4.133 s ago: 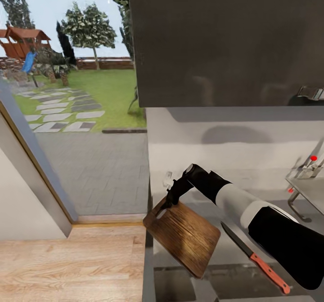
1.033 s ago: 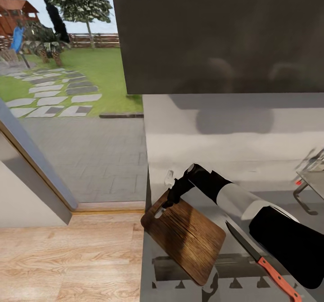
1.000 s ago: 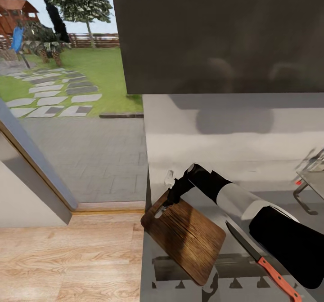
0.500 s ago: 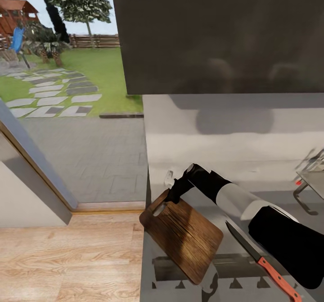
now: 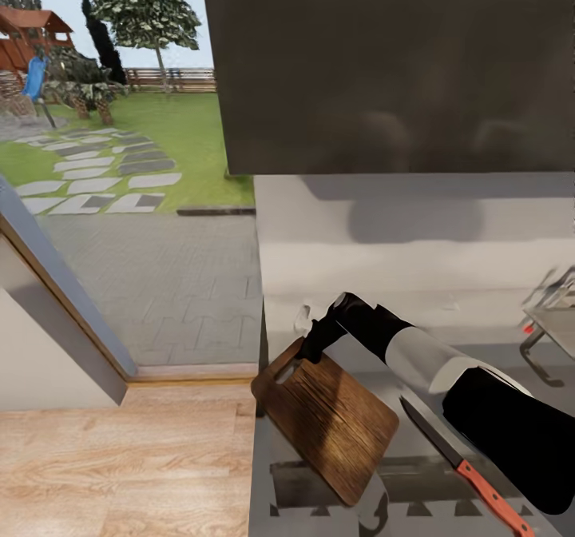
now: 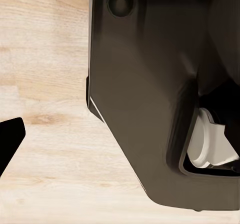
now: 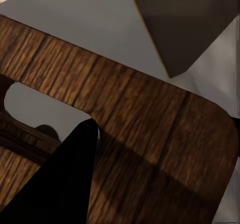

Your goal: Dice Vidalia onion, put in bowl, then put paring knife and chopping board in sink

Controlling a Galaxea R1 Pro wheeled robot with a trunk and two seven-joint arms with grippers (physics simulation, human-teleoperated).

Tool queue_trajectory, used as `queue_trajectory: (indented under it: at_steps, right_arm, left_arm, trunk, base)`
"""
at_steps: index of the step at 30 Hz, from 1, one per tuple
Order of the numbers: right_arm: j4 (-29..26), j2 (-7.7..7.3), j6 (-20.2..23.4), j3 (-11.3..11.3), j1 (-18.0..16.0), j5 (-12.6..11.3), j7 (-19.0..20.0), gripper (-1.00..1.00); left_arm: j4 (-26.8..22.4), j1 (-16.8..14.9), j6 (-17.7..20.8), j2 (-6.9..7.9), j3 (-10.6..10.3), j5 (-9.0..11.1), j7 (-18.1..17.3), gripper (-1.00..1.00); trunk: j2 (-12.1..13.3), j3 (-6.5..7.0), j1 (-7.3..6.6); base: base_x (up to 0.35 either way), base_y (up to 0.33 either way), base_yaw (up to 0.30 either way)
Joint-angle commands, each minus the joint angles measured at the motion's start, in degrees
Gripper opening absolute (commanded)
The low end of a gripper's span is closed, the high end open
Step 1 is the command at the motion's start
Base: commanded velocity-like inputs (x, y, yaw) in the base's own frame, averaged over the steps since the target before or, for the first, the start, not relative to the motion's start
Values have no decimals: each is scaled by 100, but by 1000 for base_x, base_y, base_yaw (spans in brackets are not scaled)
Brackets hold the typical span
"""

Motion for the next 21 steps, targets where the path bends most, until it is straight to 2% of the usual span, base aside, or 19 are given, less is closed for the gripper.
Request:
queue_trajectory:
  at_steps: [1,6,10,12,21]
  right_arm:
    - [-6,-1,39,1,-5,6,17,-100]
    - [96,0,43,-2,-5,-31,25,-100]
    - [162,8,44,-5,-5,-341,26,-100]
    - [165,6,44,-5,-5,-418,25,-100]
    - [176,7,44,-4,-5,-481,19,-100]
  left_arm:
    - [-6,1,-8,0,6,45,-5,100]
    - [-9,1,-8,-8,5,45,-5,100]
    - [-9,1,-8,-9,4,45,-5,100]
    - [-9,1,-8,-9,4,45,-5,100]
    - [-9,1,-8,-25,3,45,-5,100]
  trunk:
    - [-10,0,3]
    - [-10,45,3]
    - [-10,82,3]
    - [-10,101,3]
    - [-10,183,3]
  base:
    - [0,0,0]
    - [0,0,0]
    - [0,0,0]
    - [0,0,0]
    - [0,0,0]
